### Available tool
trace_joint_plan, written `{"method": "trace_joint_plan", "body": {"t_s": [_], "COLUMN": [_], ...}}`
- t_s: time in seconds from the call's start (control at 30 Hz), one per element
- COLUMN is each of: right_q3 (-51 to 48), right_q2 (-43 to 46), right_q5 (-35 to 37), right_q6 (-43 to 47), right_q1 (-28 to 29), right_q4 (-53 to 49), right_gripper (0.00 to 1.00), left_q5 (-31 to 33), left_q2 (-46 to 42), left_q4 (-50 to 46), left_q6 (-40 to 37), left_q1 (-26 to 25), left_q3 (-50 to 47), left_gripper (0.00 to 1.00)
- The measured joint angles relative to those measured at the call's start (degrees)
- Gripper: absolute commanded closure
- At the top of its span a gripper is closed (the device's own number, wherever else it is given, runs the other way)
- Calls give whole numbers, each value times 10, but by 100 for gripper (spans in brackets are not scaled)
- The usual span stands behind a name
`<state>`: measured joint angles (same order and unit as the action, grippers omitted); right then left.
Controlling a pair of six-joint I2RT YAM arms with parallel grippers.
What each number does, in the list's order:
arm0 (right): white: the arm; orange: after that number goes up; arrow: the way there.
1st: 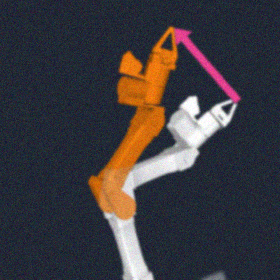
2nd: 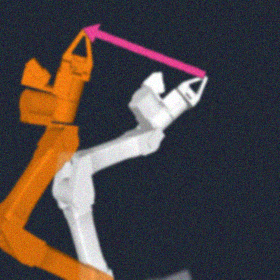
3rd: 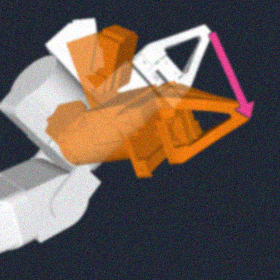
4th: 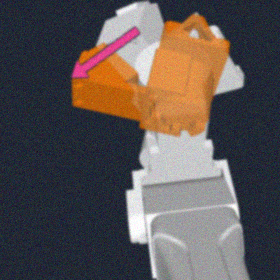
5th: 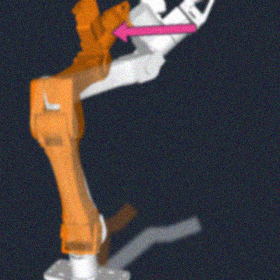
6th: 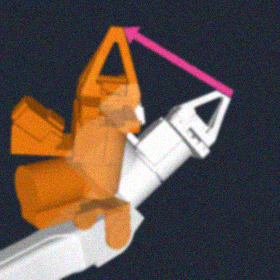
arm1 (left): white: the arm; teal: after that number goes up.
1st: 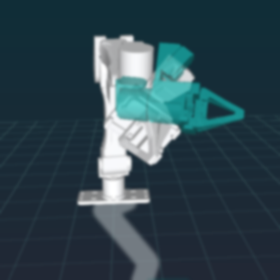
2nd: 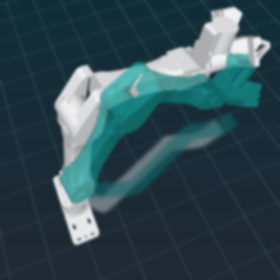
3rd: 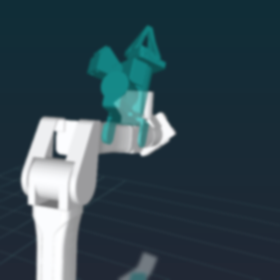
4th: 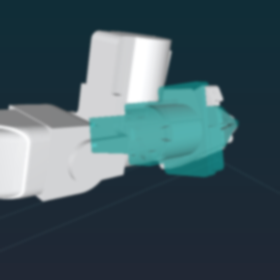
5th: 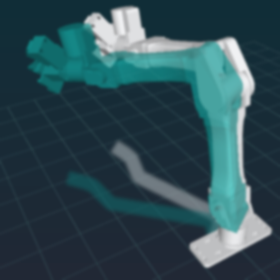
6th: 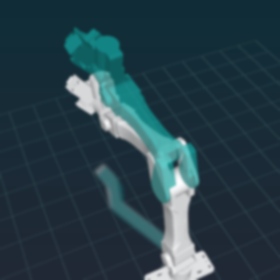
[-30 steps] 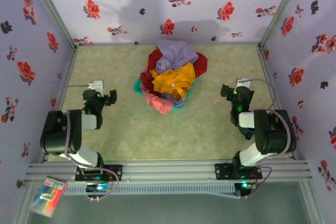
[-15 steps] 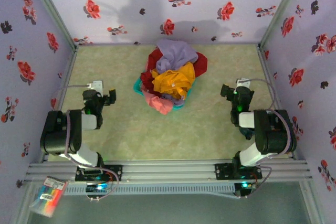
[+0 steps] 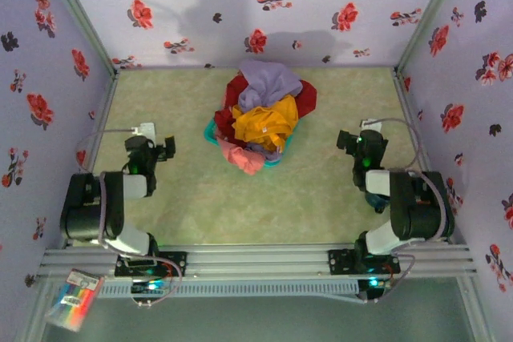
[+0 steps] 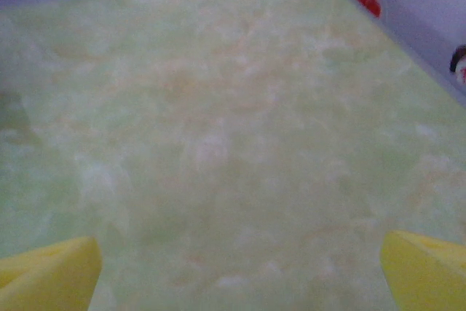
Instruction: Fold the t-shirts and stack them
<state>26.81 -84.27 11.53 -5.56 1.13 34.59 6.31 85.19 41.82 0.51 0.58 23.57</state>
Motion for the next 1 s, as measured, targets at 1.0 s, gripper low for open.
{"method": "trace_joint_plan", "body": {"t_s": [1.0], "right_q3": [436], "right_q2": [114], "right_q5": [-142], "right_q6": [-125], "right_q1": [13], "right_q4": [-756], "right_gripper": [1], "left_q5": [-402], "left_q2": [273], "left_q4": [-439], "left_q6": [361], "left_q1": [-126], "left_q3": [574], "left_gripper": [1]}}
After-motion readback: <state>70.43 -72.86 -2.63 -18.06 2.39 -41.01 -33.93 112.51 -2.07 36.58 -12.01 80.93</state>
